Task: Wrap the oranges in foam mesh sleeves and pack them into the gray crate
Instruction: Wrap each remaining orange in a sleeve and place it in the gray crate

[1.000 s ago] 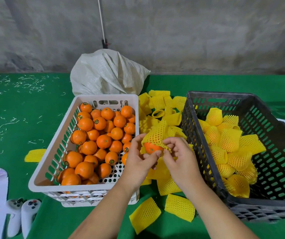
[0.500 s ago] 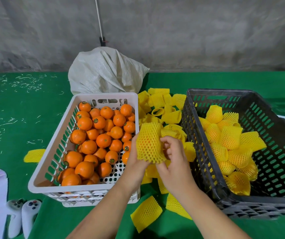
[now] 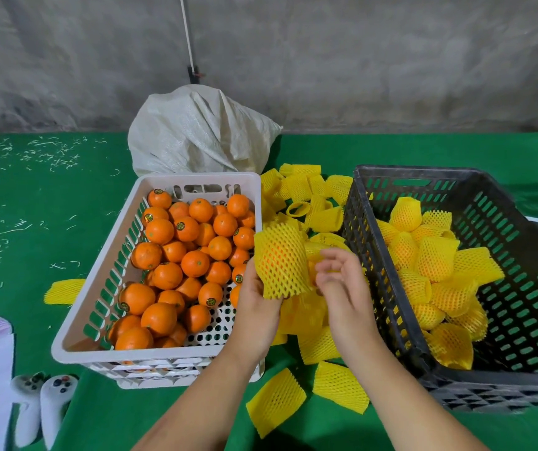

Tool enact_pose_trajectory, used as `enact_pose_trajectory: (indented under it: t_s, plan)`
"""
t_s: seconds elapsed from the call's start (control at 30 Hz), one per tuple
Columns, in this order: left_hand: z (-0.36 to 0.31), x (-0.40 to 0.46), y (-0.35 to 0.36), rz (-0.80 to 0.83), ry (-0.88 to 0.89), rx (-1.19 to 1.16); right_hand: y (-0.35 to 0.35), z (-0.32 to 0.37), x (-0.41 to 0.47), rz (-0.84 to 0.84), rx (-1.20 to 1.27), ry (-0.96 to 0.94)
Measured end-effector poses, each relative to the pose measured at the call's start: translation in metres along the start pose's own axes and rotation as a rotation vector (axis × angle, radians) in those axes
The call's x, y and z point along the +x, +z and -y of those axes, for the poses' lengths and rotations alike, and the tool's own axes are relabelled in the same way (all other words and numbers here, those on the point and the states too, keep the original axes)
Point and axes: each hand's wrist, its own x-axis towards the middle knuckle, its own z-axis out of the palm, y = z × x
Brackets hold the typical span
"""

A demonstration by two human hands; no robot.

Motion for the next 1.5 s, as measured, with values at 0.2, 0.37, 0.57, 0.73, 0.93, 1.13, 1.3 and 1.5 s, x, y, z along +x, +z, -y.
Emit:
enact_pose_trajectory:
  t_s: [0.2, 0.37, 0.57, 0.73, 0.93, 1.13, 1.3, 1.5]
  plan:
    - [0.007, -0.010, -0.001, 0.183, 0.147, 0.332, 0.012, 0.010, 0.010, 0.189, 0.056, 0.230]
    - [0.016, -0.004, -0.003, 0.216, 0.106, 0.404, 0.002, 0.004, 0.014, 0.124, 0.050, 0.222]
    - [0.005, -0.008, -0.001, 0.353, -0.004, 0.277, -0.021, 0.000, 0.021, -0.024, 0.120, 0.215]
    - [-0.003, -0.011, 0.003, 0.236, 0.018, 0.274, -0.079, 0.001, 0.063, -0.356, 0.384, 0.311]
    - [-0.005, -0.011, 0.006, 0.208, -0.014, 0.314, -0.090, -0.005, 0.074, -0.376, -0.149, 0.413]
    - [-0.006, -0.005, 0.008, 0.157, 0.010, 0.368, -0.070, -0.020, 0.067, -0.110, -0.751, 0.037]
    - [-0.003, 0.027, -0.029, 0.153, 0.104, 0.578, -0.045, -0.031, 0.057, 0.225, -1.085, -0.085]
    - [0.034, 0.069, -0.082, 0.290, -0.065, 1.210, -0.019, -0.042, 0.049, 0.869, -1.252, 0.229]
